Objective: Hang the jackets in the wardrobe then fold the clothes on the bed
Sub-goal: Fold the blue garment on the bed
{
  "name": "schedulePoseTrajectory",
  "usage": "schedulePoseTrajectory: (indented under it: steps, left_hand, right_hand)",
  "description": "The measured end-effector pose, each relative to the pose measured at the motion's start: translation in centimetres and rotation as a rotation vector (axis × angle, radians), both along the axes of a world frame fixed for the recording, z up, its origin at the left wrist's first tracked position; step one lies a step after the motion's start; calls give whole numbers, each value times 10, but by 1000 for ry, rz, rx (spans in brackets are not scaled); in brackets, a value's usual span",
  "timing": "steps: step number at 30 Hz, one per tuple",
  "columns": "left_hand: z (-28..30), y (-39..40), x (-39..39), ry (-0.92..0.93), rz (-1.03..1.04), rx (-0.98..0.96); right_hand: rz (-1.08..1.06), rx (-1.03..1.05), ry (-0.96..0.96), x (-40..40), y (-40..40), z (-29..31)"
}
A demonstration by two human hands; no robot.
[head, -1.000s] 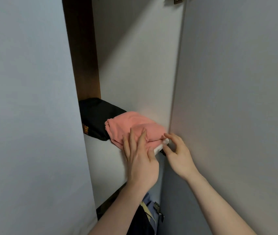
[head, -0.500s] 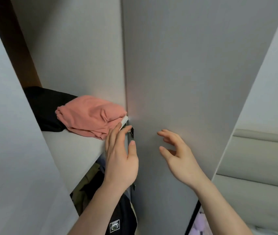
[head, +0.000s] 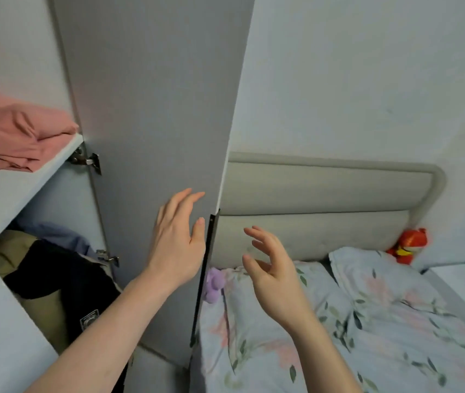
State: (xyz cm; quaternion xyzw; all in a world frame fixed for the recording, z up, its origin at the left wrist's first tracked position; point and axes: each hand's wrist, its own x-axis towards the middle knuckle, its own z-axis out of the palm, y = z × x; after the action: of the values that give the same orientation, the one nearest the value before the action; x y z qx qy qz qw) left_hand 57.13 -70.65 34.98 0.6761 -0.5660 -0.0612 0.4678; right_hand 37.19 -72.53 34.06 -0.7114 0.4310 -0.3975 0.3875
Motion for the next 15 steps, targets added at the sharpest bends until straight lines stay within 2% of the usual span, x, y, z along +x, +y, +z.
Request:
schedulePoseTrajectory:
  steps: [6, 15]
  left_hand:
    - [-8, 32, -101, 1, -267, 46]
    - [-22, 105, -288, -66, -733, 107]
  right_hand:
    - [-260, 51, 46, -129, 69, -5]
    - [-632, 169, 108, -315, 229, -16]
